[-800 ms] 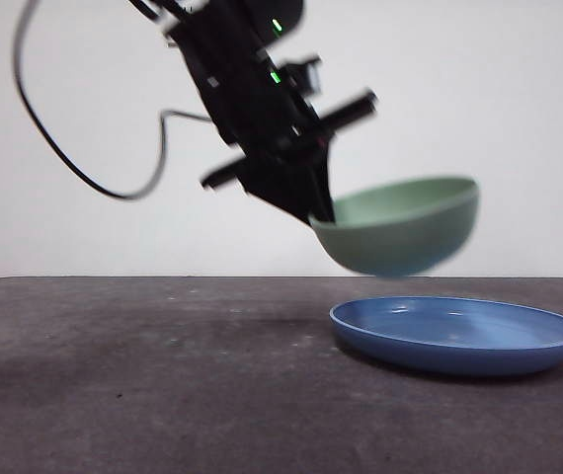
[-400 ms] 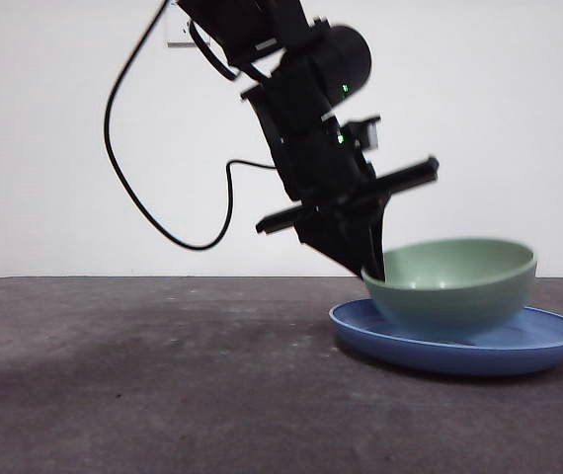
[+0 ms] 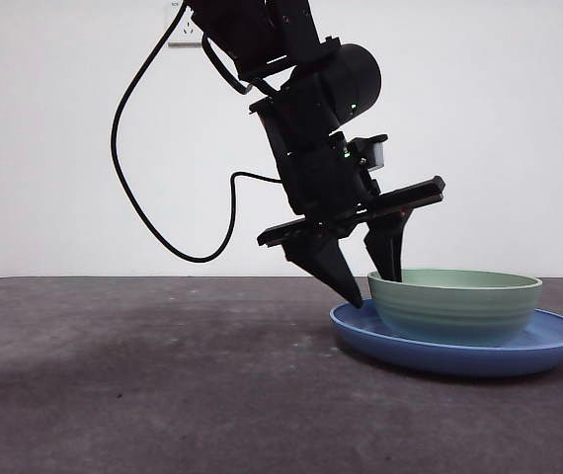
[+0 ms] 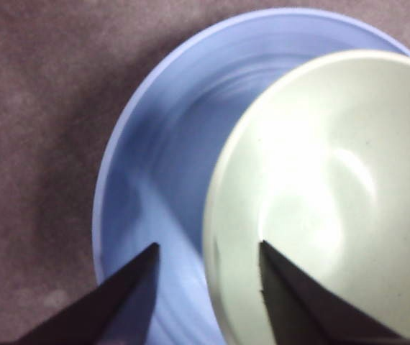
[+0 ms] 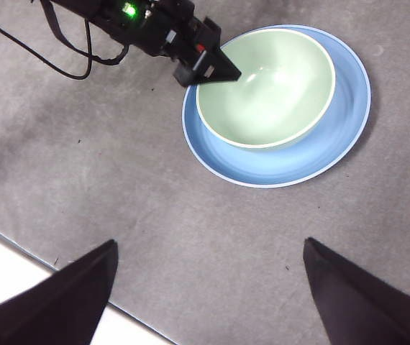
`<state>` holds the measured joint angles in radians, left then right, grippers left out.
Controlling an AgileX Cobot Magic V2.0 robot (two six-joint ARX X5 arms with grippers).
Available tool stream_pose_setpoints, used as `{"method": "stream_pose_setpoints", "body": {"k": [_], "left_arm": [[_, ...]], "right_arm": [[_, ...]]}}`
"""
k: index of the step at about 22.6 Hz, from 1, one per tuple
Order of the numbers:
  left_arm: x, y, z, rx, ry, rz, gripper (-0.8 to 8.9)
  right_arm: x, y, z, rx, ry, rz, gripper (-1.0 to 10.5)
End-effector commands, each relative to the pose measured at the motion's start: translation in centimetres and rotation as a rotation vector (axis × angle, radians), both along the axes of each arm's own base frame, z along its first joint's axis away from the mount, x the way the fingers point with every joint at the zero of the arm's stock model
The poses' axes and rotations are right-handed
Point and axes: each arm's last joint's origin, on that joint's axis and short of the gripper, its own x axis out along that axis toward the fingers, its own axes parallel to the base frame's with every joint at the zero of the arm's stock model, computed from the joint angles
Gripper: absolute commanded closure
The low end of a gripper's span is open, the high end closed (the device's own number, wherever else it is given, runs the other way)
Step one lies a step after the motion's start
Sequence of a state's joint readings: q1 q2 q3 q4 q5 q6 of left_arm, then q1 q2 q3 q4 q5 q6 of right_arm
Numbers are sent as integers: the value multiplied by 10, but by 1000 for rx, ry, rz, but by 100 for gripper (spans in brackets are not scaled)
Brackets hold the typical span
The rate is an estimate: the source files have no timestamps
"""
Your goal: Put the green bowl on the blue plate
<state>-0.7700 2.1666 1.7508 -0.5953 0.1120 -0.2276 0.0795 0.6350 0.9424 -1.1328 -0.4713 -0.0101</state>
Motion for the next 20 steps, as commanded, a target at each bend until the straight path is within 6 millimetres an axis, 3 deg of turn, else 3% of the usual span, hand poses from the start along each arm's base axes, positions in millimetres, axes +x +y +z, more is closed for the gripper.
{"method": "stream_pose_setpoints", "body": {"k": [1,5,9,12,15,17,20], "left_arm": [[0,-8,1,-13,-8,-9,549],[-5,-1,33,-56,-57,-11,532],[-16,26,95,-120,-140,4,532],[-30,61,154,-207,-242,44,532],[-53,101,200,-251,-317,74,532],[-72,132,219,-244,-348,96,532],[-108,179,225,-247,-398,141,532]], "right_arm": [[0,0,6,8,-20,-3,531],[0,0,6,8,-20,-3,531],[0,0,6,8,-20,-3,531],[0,0,6,7,-16,-3,531],[0,0,5,7,-14,-3,531],[0,0,5,7,-14,-3,531],[0,0,5,7,-14,-3,531]]}}
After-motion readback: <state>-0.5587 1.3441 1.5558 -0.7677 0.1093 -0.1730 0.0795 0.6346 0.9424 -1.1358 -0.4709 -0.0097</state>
